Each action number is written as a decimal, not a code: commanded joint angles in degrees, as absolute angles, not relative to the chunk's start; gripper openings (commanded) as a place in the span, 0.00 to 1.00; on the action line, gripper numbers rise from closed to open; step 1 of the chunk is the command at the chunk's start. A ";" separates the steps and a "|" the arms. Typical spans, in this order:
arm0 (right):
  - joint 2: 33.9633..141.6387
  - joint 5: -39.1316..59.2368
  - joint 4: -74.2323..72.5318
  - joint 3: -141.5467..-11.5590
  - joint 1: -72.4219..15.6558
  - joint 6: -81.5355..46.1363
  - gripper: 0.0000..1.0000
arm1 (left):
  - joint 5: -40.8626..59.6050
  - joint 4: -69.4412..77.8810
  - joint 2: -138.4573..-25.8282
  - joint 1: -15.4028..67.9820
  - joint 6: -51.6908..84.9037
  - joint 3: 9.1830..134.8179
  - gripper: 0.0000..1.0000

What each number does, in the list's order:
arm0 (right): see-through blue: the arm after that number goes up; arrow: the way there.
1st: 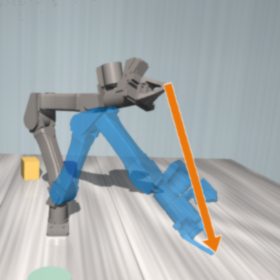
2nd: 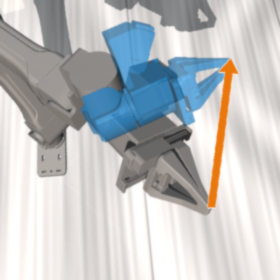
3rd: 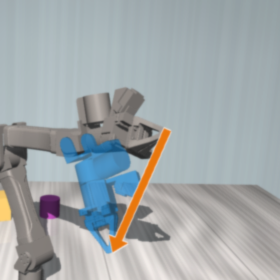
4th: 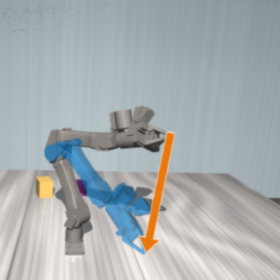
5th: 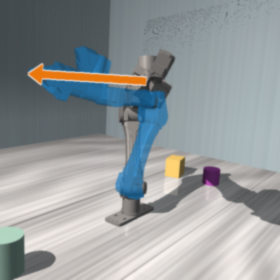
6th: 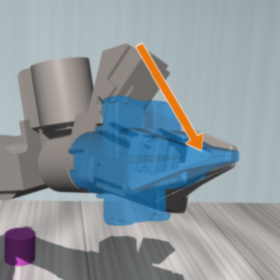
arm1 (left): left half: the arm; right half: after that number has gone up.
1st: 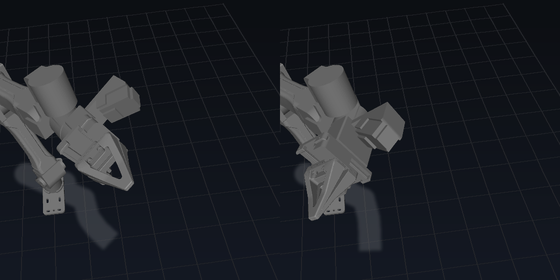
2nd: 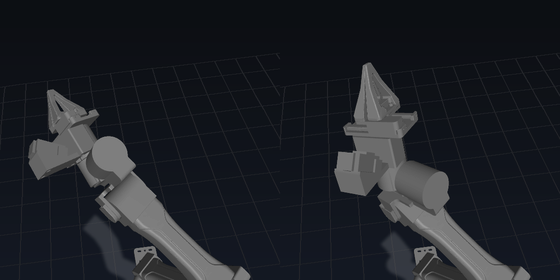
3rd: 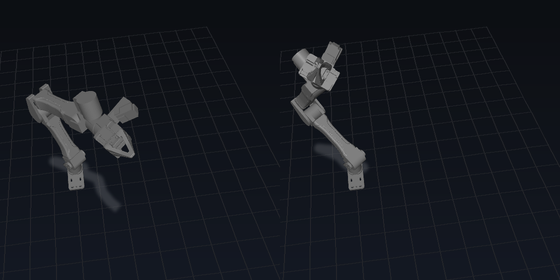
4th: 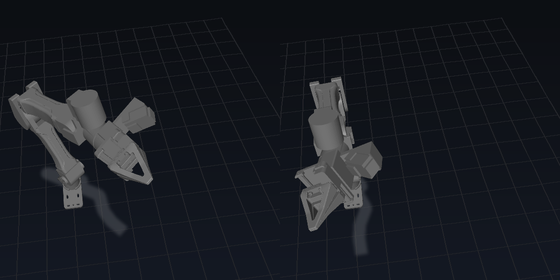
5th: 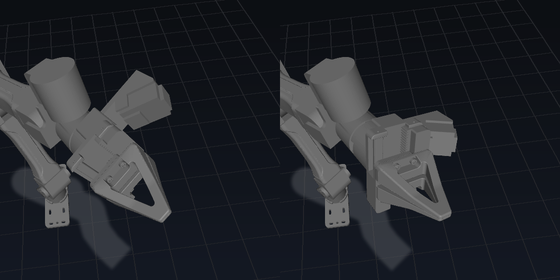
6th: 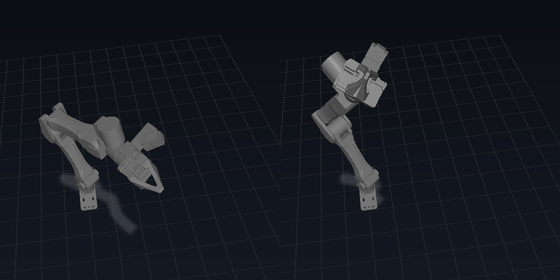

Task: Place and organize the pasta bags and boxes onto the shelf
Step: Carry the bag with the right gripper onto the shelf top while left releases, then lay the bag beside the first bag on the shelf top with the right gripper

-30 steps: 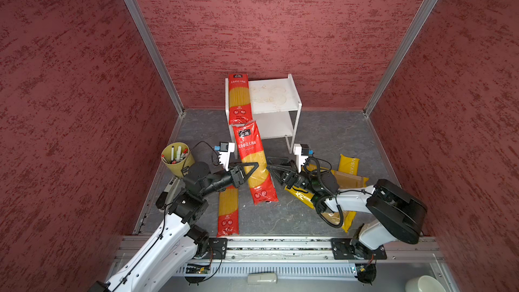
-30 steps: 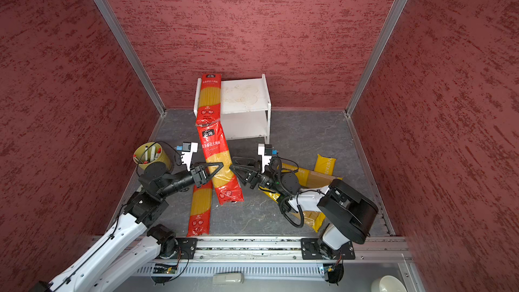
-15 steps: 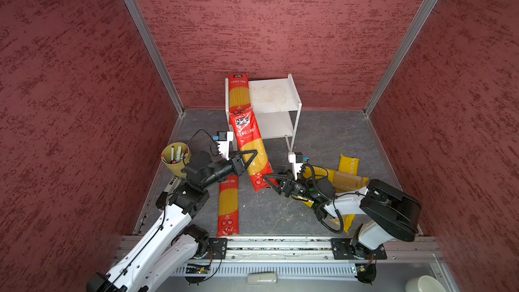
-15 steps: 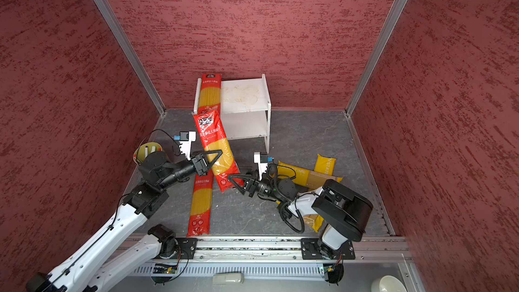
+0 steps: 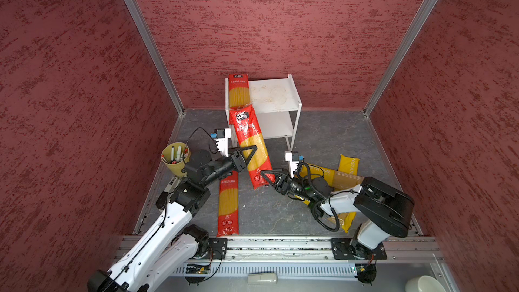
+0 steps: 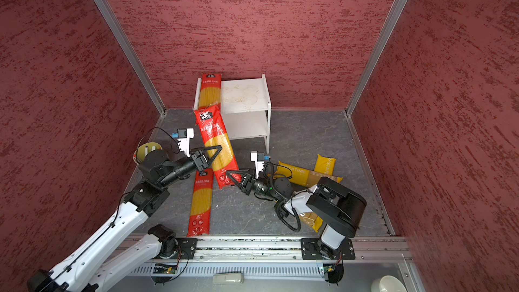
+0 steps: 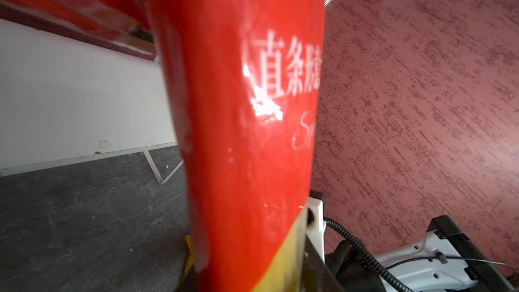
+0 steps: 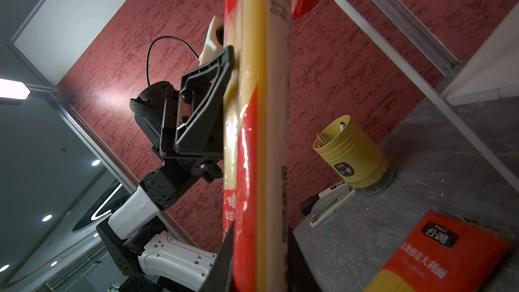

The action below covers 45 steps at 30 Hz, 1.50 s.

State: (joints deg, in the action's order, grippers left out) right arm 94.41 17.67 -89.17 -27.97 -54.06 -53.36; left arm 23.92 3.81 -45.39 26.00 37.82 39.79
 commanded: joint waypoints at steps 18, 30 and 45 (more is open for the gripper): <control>86.47 8.26 -77.34 -43.51 -50.23 -53.26 0.00 | 25.51 0.96 -38.50 20.85 34.89 43.92 0.70; 83.58 7.02 -49.73 -59.83 -44.33 -58.63 0.00 | 25.03 0.81 -35.61 20.91 38.57 38.62 0.70; 88.05 7.66 -23.13 -79.75 -39.66 -64.25 0.00 | 15.82 -0.68 -34.70 30.83 37.35 33.97 0.69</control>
